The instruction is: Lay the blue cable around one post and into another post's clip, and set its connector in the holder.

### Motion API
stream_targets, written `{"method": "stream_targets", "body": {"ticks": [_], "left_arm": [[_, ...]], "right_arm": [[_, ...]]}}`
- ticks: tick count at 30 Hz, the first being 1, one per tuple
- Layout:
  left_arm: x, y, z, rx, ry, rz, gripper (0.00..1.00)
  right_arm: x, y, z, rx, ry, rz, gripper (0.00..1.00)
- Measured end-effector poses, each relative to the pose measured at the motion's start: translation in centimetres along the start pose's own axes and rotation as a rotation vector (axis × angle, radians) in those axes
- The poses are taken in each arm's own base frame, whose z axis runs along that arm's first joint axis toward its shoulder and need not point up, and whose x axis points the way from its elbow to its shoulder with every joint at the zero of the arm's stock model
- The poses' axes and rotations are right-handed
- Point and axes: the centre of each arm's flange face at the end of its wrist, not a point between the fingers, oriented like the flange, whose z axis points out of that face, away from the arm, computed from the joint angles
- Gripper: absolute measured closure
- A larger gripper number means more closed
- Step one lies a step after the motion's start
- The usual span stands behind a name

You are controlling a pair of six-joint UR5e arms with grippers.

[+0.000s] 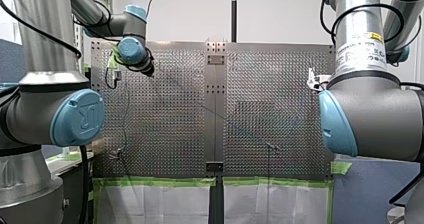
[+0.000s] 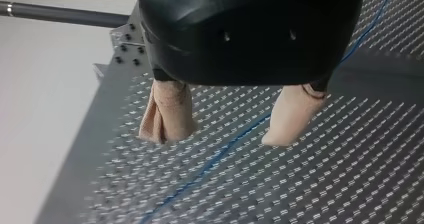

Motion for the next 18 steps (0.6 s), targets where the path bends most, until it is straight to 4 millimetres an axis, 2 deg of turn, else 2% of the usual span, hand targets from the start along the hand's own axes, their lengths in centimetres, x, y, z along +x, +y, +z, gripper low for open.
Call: {"method": "stream_targets", "body": {"ticks": [9, 18], "left_arm": [[5.7, -1.4, -1.1, -0.005, 0.066, -0.048, 0.0], [12.5, -2.6, -3.6, -0.016, 0.145, 0.013, 0.0]], "right_arm": [[0.0, 0.0, -0.1, -0.001, -0.004, -0.004, 0.05], [-0.1, 0.0, -0.1, -0.001, -0.007, -0.009, 0.05]]}}
